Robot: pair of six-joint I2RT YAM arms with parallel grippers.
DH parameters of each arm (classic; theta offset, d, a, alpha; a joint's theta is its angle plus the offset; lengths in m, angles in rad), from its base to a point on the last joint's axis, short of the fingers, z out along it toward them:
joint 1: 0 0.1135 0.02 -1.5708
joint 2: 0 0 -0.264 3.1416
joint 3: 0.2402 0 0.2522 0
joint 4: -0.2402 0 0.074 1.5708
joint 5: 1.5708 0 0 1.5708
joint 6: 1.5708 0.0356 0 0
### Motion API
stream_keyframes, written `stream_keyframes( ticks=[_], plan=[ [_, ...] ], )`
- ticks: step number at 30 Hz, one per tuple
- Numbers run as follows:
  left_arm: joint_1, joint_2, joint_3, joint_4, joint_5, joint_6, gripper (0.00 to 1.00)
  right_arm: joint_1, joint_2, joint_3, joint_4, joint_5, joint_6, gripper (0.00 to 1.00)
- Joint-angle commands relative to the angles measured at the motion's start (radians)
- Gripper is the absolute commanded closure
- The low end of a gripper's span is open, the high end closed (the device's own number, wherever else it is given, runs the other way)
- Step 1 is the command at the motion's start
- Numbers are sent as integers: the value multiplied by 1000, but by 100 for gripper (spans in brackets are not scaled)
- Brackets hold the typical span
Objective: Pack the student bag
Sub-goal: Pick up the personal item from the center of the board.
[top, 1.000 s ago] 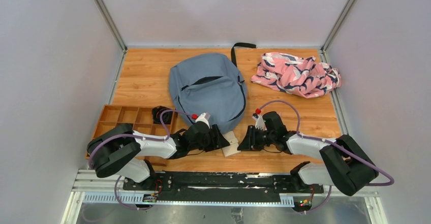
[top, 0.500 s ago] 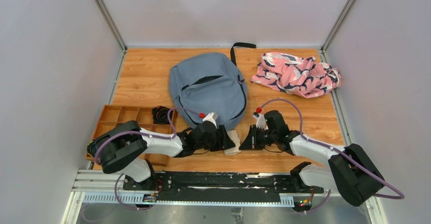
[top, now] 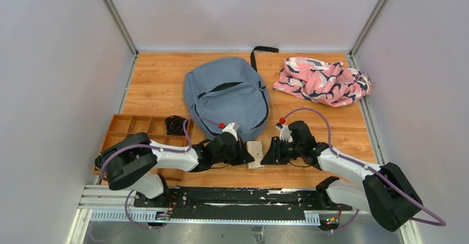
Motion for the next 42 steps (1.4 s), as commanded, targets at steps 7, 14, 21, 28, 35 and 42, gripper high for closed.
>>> stream_keyframes(
  ticks=[7,14,21,28,35,42],
  plan=[
    [-37,-103,54,-4,221,160,100,-157,-194,43,-47,-260,-28,11],
    [-37,-313,49,-4,235,253,100,-294,-308,72,-156,-367,-19,9],
    [-15,-329,127,-20,288,298,100,-295,-381,91,-66,-458,78,9],
    [23,-291,179,-81,243,297,100,-295,-423,90,-30,-465,125,33],
    [35,-214,257,-99,272,332,100,-294,-476,58,64,-431,225,79],
    [90,-154,374,-282,238,394,39,-296,-445,109,1,-307,186,100]
  ],
)
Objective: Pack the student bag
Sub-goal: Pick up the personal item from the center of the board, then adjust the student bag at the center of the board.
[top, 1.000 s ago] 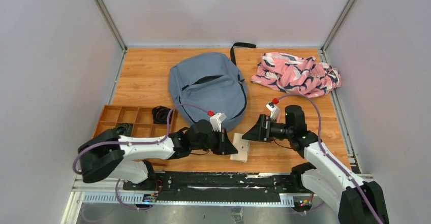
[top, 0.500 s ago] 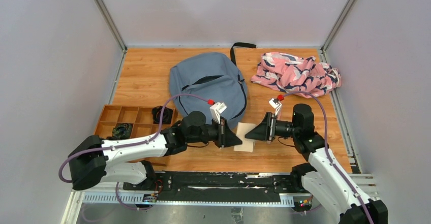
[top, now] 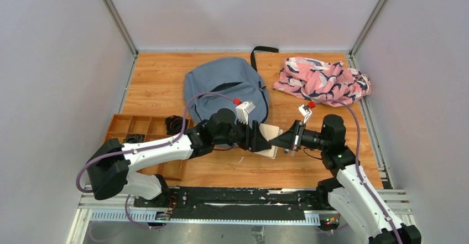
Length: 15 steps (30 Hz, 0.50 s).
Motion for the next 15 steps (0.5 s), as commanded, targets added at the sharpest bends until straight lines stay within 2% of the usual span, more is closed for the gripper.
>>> stream_keyframes(
  ticks=[1,5,9,12,15],
  plan=[
    [65,23,150,-171,-57,94,38,11,13,66,-42,95,-10,100],
    [279,32,312,-551,-227,150,40,10,57,73,-119,261,-48,100],
    [497,13,376,-660,-299,206,39,6,144,122,-136,312,-72,100],
    [528,129,556,-775,-457,370,37,6,210,175,-139,352,-87,100],
    [528,289,752,-876,-469,498,36,6,292,245,-146,382,-81,100]
  ],
)
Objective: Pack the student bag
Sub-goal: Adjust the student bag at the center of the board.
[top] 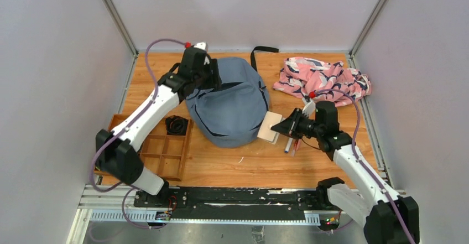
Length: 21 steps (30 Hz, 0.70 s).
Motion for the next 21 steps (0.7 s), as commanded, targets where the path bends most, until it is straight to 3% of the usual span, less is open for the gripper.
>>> stream_keyframes(
  ticks=[1,5,9,12,21],
  plan=[
    [-14,182,221,-172,-94,246,36,5,94,127,1,74,-16,100],
    [-30,233,242,-111,-41,402,37,4,219,207,-10,43,8,100],
    [-86,244,230,-88,-110,547,37,5,310,254,-4,9,20,100],
    [-114,263,220,-39,-218,587,36,6,354,269,36,-9,44,100],
    [-119,363,224,69,-369,646,39,39,408,313,72,-48,89,100]
  ],
)
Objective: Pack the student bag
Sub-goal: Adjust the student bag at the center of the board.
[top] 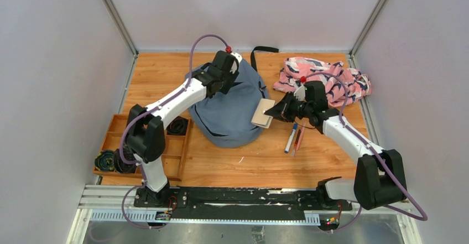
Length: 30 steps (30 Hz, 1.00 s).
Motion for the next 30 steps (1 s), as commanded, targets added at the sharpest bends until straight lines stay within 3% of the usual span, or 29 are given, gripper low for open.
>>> stream_keyframes(
  ticks=[1,7,10,16,23,30],
  plan=[
    [6,48,6,103,-120,60,39,54,14,63,49,-54,31,100],
    [7,103,47,70,-209,83,49,234,145,160,114,-76,38,100],
    [11,78,34,79,-253,76,66,292,218,173,166,-113,75,100],
    [12,36,24,66,-182,42,99,304,246,88,163,-90,87,100],
    [10,88,110,-80,101,-124,100,146,249,1,-61,11,-40,100],
    [10,111,94,-156,393,-367,100,-17,283,54,-233,60,-201,100]
  ],
)
